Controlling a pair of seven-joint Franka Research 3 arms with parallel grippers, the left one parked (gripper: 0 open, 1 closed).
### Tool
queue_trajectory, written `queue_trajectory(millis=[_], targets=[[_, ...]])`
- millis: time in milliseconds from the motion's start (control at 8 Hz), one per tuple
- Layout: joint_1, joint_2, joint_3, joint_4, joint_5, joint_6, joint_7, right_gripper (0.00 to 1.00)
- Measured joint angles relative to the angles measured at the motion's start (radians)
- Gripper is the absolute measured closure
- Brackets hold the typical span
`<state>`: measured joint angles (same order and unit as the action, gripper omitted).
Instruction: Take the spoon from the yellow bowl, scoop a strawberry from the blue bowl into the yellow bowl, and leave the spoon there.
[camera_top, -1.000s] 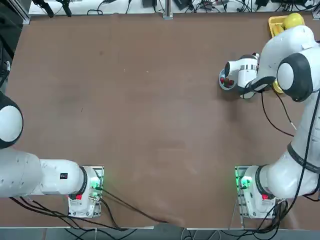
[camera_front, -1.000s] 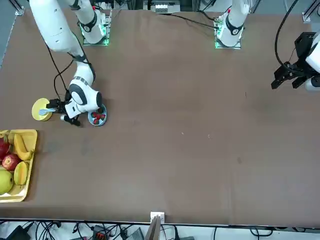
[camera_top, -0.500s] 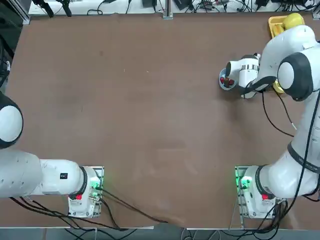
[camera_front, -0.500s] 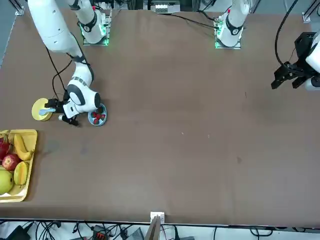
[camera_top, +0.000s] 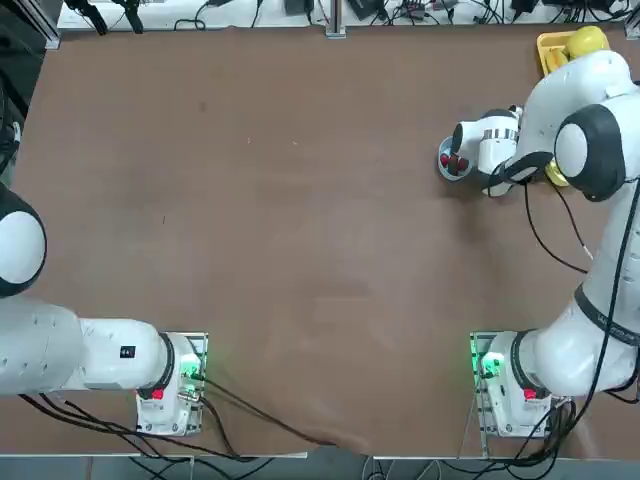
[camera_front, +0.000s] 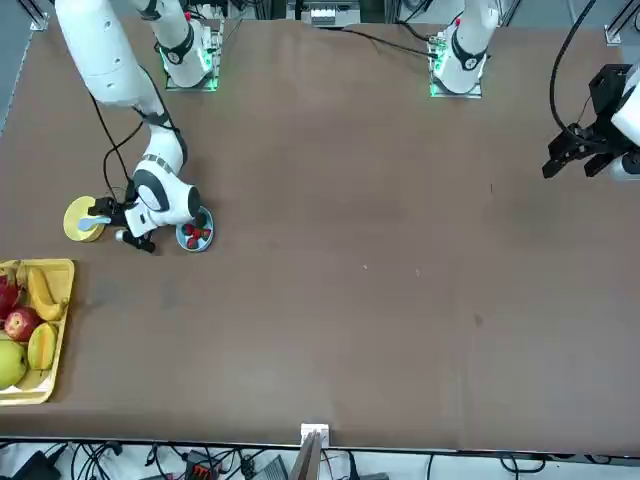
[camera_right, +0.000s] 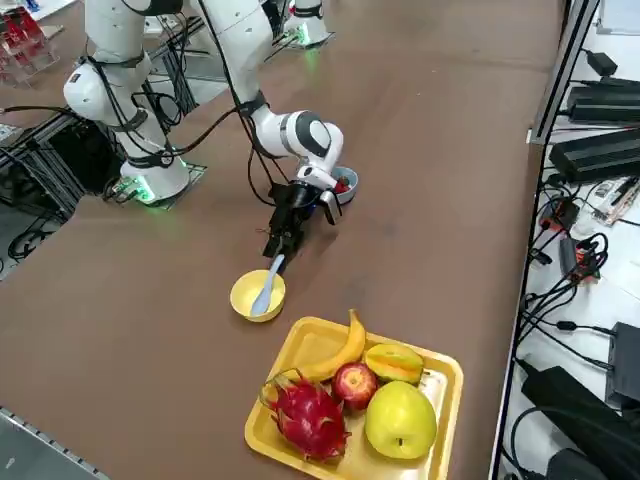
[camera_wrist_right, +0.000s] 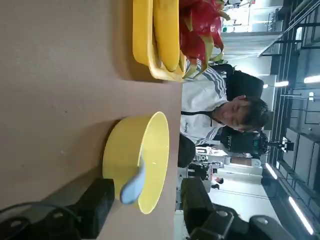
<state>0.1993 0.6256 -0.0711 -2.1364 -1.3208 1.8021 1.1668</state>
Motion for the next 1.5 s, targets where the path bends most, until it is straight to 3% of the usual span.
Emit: queue_trajectory(millis=[1500], targets=[[0.001,0.05,0.0,0.046,0.0,-0.075,0.003,0.26]])
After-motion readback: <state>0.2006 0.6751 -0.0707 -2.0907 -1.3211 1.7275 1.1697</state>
